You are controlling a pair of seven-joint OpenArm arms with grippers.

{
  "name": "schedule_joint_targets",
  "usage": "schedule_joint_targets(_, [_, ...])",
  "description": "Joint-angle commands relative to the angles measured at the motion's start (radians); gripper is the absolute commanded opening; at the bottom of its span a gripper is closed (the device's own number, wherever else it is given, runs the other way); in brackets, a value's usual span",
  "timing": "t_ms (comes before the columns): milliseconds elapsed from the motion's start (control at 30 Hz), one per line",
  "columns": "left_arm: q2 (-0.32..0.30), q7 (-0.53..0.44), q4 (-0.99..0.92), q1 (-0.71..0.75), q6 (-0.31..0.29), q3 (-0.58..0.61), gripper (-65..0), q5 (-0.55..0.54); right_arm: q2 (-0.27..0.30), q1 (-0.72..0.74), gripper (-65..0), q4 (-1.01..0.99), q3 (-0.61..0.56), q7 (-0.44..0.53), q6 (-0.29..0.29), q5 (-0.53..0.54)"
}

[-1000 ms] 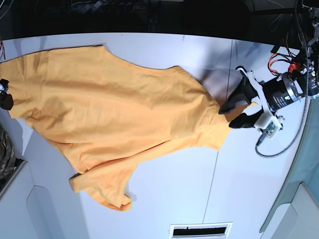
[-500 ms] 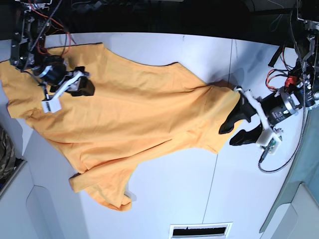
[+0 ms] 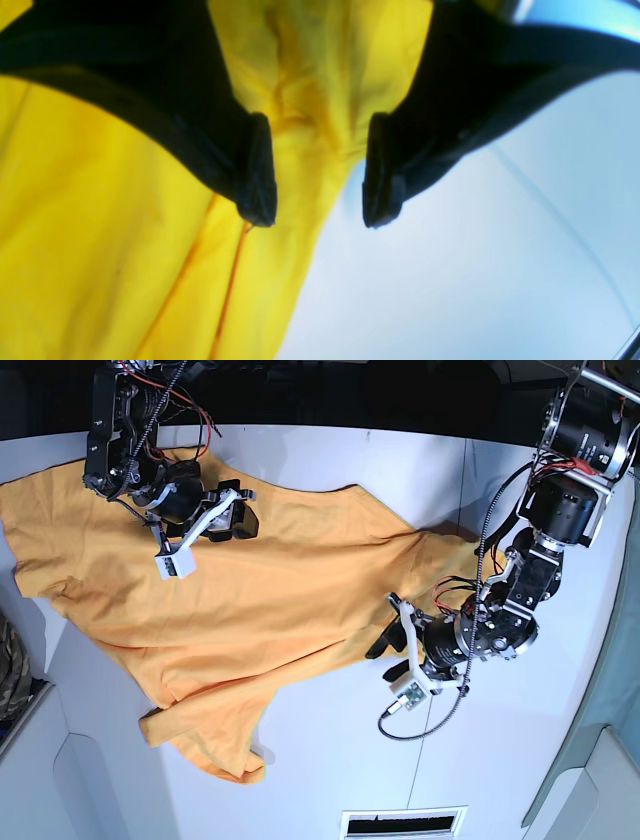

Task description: Layout the t-shirt on the table in an organized manner, then fold the t-shirt properly

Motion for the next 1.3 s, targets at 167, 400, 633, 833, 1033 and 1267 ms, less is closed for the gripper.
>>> schedule_joint_targets(167, [0.015, -0.113, -0.15, -0.057, 0.1, 0.073, -33.6, 0.089, 0.002, 0.01, -38.5, 0.017, 0.002, 0.008, 0.006, -0.018])
schedule_joint_targets(400, [0.004, -0.074, -0.19, -0.055, 0.19, 0.088, -47.7, 0.121, 0.004, 0.002, -38.5, 0.016, 0.002, 0.002, 0.006, -0.05])
schedule_joint_targets(633, [-0.055, 0.09, -0.13, 0.006, 0.041, 0.088, -62.1, 0.111, 0.095, -0.099, -65.0, 0.016, 0.002, 0.036, -0.001, -0.044])
schedule_joint_targets(833, [-0.199, 0.139, 0.125, 0.18, 0.032, 0.088, -62.0, -0.023, 0.232, -0.168, -65.0, 0.016, 0.004, 0.09, -0.002, -0.037])
schedule_joint_targets(1033, [-0.262, 0.284, 0.455, 0.38, -0.003, 0.088, -61.9, -0.187, 0.353, -0.151, -65.0, 0.016, 0.005, 0.137, -0.022, -0.037])
schedule_joint_targets(1267, [-0.206, 0.284, 0.701, 0.511, -0.013, 0.088, -55.2, -0.221, 0.413, -0.111, -65.0, 0.016, 0.029, 0.138, -0.045, -0.042])
